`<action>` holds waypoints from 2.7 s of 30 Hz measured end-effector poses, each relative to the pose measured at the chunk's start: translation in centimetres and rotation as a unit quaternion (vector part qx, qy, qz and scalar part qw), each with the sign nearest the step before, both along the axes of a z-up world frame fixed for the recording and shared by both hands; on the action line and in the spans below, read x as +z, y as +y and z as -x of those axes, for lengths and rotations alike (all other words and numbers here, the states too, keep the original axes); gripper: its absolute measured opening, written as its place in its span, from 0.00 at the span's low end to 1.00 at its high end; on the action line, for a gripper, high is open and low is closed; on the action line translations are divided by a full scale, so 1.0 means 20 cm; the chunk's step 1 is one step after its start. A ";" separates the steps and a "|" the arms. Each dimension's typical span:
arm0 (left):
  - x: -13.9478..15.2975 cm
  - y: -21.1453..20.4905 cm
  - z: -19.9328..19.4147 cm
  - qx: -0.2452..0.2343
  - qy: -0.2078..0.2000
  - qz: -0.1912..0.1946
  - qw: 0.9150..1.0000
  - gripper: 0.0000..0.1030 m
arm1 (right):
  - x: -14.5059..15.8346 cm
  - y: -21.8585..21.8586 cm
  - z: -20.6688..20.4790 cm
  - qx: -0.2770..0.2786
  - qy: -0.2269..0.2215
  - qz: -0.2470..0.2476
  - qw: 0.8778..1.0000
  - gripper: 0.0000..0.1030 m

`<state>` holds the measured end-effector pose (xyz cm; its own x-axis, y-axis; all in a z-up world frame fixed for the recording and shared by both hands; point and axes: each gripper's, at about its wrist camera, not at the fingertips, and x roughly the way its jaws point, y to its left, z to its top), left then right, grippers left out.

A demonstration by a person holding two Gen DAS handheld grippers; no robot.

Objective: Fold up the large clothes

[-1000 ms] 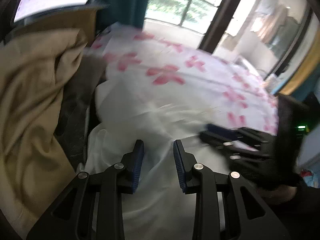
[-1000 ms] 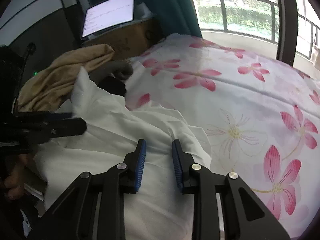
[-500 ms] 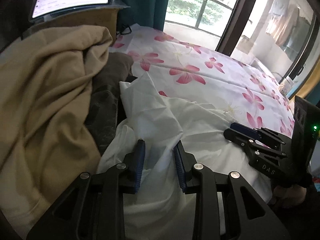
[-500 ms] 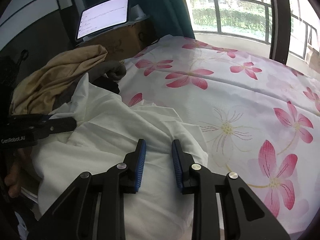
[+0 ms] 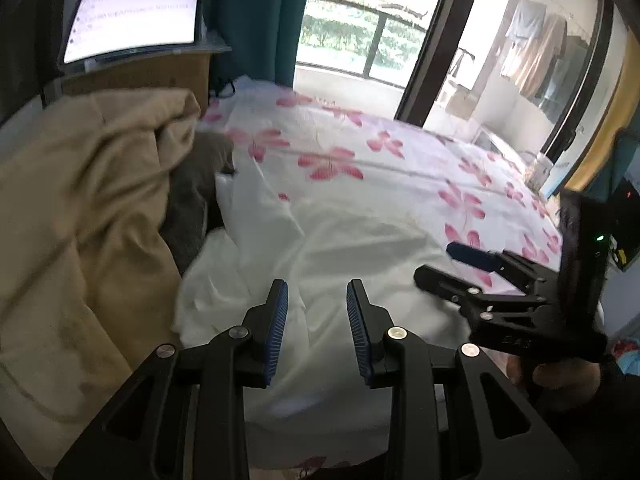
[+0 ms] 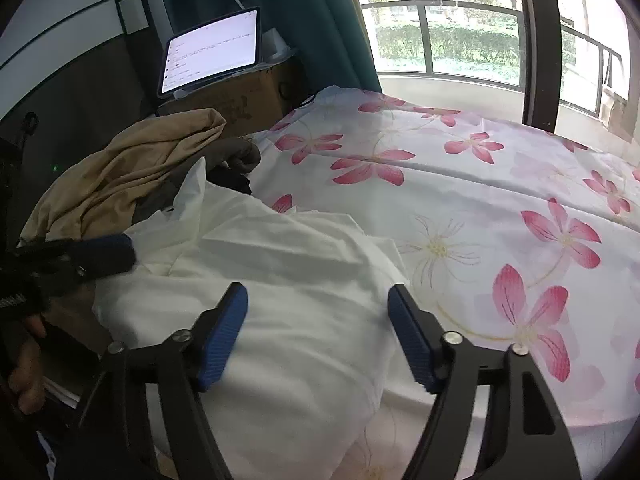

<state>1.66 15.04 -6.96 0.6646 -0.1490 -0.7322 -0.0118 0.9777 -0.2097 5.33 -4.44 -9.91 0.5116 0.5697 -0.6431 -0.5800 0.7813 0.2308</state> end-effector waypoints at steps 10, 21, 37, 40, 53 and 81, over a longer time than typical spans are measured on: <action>-0.22 0.05 0.07 0.020 0.053 0.002 0.998 0.32 | -0.06 -0.04 0.12 -0.001 0.007 0.016 1.000 0.76; -0.05 0.02 0.23 0.037 -0.001 -0.018 0.999 0.32 | -0.04 -0.14 0.24 -0.005 -0.004 0.016 1.000 0.84; 0.12 -0.20 0.30 0.023 -0.055 -0.041 0.997 0.32 | 0.03 -0.35 0.34 -0.034 -0.023 0.006 0.999 0.90; 0.08 -0.24 0.28 0.029 -0.042 -0.044 0.998 0.32 | 0.03 -0.41 0.35 -0.039 -0.030 0.009 0.999 0.91; 0.09 -0.46 0.25 -0.005 -0.078 -0.033 0.996 0.32 | 0.10 -0.66 0.36 -0.101 -0.041 -0.002 0.994 0.91; 0.31 -0.93 0.10 -0.057 -0.200 -0.079 0.975 0.69 | 0.32 -1.11 0.29 -0.220 -0.098 0.006 0.970 0.99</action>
